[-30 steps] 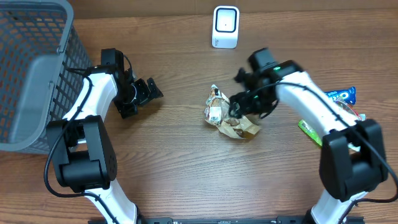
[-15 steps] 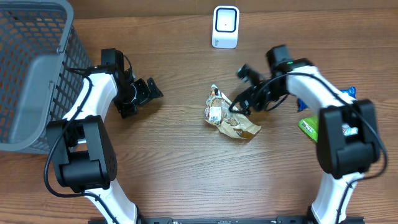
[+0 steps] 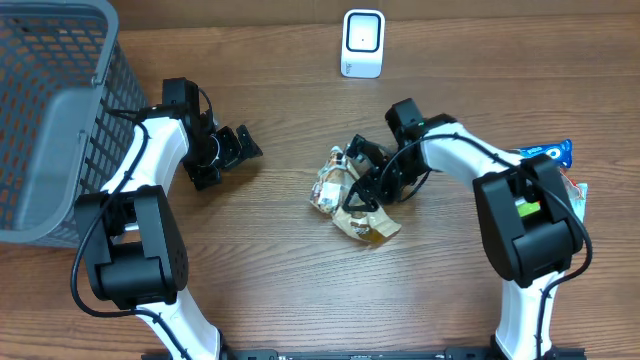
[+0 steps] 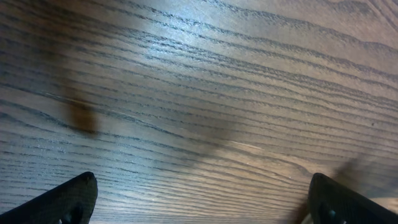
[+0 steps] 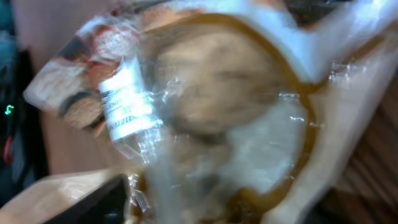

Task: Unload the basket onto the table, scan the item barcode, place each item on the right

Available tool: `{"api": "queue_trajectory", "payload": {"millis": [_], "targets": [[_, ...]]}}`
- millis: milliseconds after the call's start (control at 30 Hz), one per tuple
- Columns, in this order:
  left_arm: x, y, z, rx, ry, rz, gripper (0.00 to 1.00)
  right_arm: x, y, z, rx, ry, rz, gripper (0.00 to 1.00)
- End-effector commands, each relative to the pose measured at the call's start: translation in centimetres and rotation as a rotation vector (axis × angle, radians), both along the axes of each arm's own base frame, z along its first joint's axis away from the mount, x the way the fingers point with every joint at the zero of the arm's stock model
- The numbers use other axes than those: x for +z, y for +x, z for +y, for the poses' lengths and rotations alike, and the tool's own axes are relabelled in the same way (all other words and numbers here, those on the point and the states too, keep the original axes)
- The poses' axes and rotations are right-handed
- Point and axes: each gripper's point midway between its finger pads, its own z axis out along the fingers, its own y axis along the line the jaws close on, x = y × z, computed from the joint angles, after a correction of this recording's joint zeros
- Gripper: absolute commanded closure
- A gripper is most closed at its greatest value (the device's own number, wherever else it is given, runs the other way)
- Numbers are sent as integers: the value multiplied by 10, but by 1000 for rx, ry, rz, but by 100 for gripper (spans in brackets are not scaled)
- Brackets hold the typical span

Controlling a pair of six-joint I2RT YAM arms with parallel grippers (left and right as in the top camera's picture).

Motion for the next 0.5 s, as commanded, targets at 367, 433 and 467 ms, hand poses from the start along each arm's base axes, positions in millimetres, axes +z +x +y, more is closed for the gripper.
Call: {"api": "queue_trajectory", "payload": {"millis": [367,433,467], "targets": [[4,5,1,-2,7,-15,0,-70,-5,-37,-357,-375,133,96],[4,5,1,-3,7,-15,0,-72,0,-44,-404,-421,123,96],[4,5,1,-3,7,-15,0,-71,4,-47,-423,-433,118,96]]}}
